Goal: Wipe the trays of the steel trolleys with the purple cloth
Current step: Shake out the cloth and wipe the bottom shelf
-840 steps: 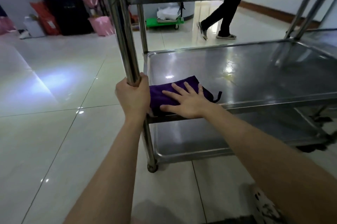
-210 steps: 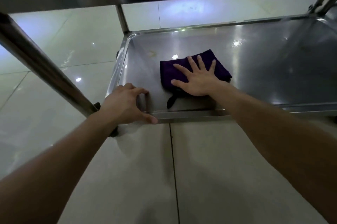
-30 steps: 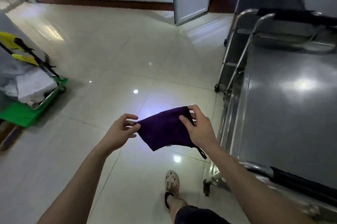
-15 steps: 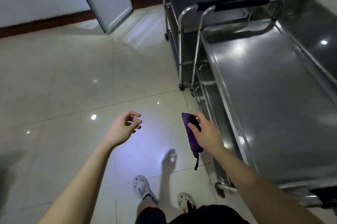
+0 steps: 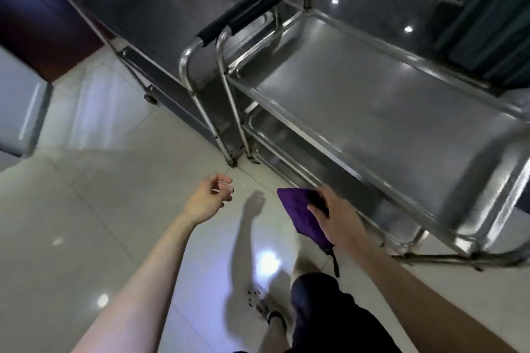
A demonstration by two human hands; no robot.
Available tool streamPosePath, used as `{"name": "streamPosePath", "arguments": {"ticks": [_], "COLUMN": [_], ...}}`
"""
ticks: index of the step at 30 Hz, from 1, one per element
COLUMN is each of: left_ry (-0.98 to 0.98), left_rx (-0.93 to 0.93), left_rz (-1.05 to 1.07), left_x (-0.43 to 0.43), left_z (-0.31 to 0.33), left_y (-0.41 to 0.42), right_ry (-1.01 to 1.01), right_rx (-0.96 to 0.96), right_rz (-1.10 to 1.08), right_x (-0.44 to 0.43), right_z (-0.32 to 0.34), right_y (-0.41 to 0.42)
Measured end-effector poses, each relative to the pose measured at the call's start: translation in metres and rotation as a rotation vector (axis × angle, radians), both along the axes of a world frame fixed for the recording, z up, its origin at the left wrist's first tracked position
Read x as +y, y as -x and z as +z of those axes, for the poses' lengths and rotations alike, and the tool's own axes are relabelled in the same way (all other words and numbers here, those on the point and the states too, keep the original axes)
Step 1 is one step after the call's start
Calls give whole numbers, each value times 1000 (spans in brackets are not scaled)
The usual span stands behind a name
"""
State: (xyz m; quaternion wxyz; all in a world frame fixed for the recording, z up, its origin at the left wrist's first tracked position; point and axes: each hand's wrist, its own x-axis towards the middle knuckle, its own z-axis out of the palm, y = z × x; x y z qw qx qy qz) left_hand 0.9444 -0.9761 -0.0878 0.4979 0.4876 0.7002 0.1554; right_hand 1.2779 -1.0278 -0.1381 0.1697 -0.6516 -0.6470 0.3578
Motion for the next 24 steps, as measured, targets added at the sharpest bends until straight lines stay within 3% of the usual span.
{"name": "streamPosePath", "arguments": {"ticks": [12,24], "left_ry": [-157,-209], "left_rx": [69,72], "left_rz": [-158,50], "left_x": [244,420], "left_z": [-6,-49], "left_y": [29,33], "right_ry": [44,3], "right_rx": [30,73], "right_rz": [-296,-558], "right_x": [89,144], "right_z": [-20,-26], "right_y": [62,143]}}
